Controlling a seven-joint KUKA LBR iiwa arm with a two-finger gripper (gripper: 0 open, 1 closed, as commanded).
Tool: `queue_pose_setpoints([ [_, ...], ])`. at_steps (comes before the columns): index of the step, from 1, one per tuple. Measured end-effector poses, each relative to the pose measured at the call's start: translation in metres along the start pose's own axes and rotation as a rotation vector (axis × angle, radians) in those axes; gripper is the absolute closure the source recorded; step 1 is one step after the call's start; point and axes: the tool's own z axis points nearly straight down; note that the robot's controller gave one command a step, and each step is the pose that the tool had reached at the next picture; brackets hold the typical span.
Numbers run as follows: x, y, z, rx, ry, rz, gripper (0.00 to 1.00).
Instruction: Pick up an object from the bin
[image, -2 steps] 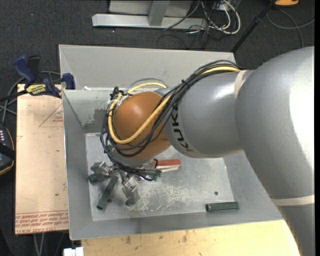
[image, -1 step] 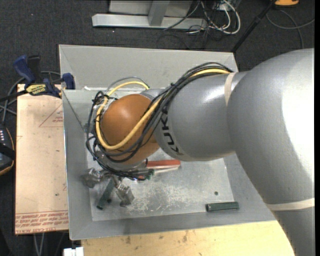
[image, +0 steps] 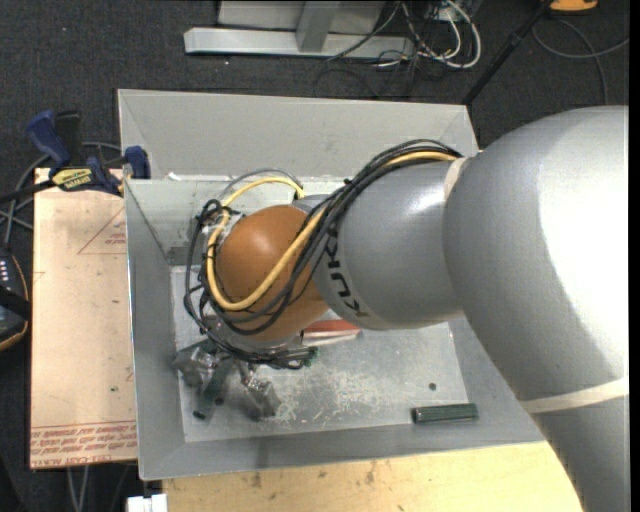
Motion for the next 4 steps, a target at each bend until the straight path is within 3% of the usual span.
queue_pose_setpoints([
  [1, -0.001, 0.0, 0.0, 0.001, -0.002, 0.004, 0.0],
  [2, -0.001, 0.0, -0.001, 0.001, -0.004, 0.004, 1.0],
  [3, -0.003, 0.0, -0.047, 0.005, -0.007, 0.006, 1.0],
  [4, -0.006, -0.001, -0.135, 0.008, -0.011, 0.009, 1.0],
])
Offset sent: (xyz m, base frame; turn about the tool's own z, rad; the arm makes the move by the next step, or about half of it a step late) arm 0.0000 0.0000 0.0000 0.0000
